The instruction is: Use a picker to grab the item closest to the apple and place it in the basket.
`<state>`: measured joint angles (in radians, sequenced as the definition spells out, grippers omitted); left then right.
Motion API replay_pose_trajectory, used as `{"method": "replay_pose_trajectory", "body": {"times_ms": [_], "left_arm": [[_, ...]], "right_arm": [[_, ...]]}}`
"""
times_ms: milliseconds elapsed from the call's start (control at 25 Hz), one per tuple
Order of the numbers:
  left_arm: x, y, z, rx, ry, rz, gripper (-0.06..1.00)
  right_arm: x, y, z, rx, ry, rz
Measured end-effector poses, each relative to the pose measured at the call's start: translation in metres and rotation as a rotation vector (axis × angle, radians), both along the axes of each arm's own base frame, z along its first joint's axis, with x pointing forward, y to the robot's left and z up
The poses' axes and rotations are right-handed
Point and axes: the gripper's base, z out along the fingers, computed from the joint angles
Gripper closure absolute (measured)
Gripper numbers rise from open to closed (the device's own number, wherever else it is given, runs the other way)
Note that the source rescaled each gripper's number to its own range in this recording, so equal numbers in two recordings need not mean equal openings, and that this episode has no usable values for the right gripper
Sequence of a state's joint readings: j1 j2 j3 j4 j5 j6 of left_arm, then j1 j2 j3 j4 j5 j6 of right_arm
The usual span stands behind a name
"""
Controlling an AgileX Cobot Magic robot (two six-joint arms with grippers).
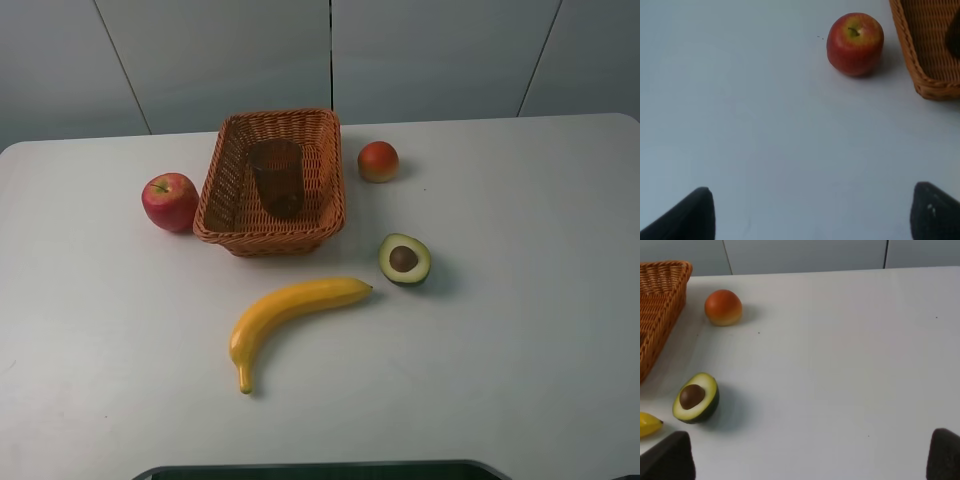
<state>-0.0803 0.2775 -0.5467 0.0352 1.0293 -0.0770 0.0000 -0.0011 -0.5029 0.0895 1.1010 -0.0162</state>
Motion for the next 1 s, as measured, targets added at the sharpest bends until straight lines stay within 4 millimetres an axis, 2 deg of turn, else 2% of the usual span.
{"method": "replay_pose_trajectory", "body": {"times_ms": [440,1000], "left_arm": [[-0.043,0.003,-0.009,0.012,-0.172,-0.028,-0.06],[-0.045,0.002,-0.010,0.013,-0.188,-0.034,-0.06]], "right_arm": [[0.000,0.000,0.000,0.000,0.000,0.000],[0.000,0.000,0.000,0.000,0.000,0.000]]}}
